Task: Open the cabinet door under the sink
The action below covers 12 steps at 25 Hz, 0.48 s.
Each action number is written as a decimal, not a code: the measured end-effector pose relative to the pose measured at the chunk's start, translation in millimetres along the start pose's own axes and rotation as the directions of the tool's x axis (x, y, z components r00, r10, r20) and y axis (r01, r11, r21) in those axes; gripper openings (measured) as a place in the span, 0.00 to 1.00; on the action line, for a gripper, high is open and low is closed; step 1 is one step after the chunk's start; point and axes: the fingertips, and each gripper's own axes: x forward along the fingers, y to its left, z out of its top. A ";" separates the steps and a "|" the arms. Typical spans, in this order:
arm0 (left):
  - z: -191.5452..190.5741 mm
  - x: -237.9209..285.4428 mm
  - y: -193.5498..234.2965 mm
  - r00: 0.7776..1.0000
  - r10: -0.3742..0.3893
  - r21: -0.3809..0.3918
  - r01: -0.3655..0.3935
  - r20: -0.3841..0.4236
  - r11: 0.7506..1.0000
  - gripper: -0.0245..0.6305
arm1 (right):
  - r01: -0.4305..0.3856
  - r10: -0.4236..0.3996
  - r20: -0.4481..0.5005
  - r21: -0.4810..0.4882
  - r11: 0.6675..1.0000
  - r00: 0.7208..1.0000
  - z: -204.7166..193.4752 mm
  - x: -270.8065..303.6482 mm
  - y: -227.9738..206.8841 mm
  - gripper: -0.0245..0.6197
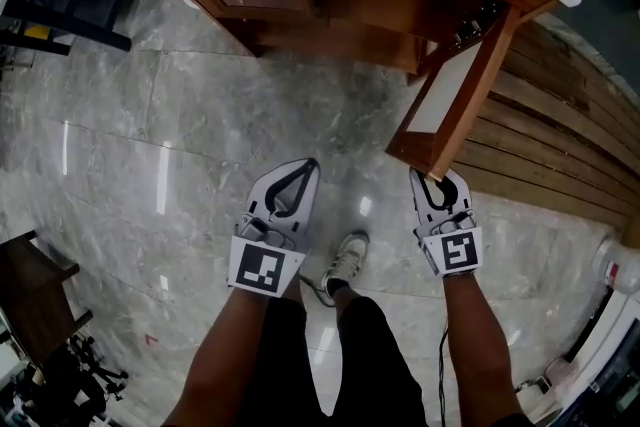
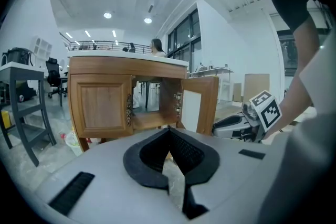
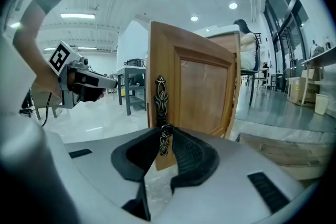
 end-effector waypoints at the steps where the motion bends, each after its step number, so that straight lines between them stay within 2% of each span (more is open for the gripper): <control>1: 0.0 1.2 -2.6 1.000 -0.005 0.000 0.005 -0.002 1.000 0.07 | 0.013 -0.013 0.000 -0.005 1.000 1.000 -0.5 -3.5 -2.7 0.18; 6: 1.5 6.1 -14.0 0.999 -0.031 0.002 0.031 -0.007 1.000 0.07 | 0.141 -0.141 0.024 0.000 0.990 0.990 1.7 -19.8 -19.2 0.18; 10: 6.3 11.2 -21.1 0.999 -0.052 0.004 0.052 -0.011 0.999 0.07 | 0.237 -0.237 -0.049 -0.003 0.971 0.970 -15.7 -41.6 -34.1 0.19; 12: 8.5 13.9 -21.9 0.998 -0.057 -0.010 0.056 -0.015 0.998 0.07 | 0.292 -0.290 -0.075 0.012 0.956 0.954 -21.3 -51.2 -44.0 0.17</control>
